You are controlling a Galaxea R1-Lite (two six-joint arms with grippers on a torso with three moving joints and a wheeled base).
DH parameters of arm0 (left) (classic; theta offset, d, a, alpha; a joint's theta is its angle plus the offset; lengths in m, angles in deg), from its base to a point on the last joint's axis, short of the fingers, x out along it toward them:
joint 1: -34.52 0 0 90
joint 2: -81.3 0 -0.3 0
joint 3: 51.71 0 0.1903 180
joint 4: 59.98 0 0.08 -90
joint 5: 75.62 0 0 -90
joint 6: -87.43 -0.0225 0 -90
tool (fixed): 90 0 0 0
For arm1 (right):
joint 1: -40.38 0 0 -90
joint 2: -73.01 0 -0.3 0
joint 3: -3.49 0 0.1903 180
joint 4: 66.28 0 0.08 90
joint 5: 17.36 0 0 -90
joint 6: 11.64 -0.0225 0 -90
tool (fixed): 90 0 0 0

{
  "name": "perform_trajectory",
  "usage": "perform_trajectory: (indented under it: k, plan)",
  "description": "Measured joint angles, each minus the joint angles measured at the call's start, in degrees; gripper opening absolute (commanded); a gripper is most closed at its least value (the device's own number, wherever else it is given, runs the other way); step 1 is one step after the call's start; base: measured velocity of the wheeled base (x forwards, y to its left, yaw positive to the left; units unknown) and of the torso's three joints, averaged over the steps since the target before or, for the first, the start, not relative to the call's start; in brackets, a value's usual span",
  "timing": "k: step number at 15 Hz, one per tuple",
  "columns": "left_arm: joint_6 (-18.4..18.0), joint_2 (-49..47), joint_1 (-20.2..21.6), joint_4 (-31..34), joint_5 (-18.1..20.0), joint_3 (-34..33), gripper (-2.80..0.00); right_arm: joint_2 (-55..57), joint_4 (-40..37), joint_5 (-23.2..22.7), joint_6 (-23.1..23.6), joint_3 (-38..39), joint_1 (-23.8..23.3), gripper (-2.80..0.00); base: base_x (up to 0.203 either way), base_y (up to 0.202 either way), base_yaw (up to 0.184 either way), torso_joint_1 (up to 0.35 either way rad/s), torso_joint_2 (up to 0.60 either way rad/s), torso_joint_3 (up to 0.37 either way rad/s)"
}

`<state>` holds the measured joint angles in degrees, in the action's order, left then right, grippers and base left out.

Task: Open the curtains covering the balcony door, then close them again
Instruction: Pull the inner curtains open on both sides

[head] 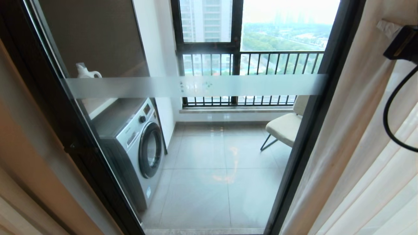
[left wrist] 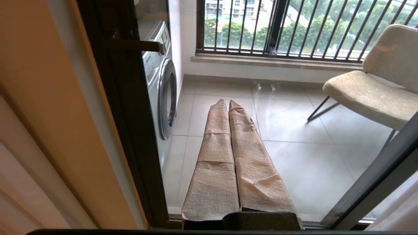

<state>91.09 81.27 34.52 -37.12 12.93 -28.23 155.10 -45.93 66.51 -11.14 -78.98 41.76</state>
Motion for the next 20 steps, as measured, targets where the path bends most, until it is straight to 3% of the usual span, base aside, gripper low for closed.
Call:
perform_trajectory:
  k: [10, 20]
  plan:
    - [0.0, 0.0, 0.0, 0.0, 0.0, -0.01, -2.8, 0.69, 0.24, 1.21, 0.08, 0.64, -1.3, -2.8, 0.0, -0.19, 0.002, 0.003, 0.0, 0.002]
    - [0.0, 0.0, 0.0, -0.06, 0.0, -0.01, -2.8, 0.85, 0.02, 1.25, 0.03, 0.39, -6.91, -2.8, 0.0, -0.189, 0.003, 0.003, 0.0, 0.003]
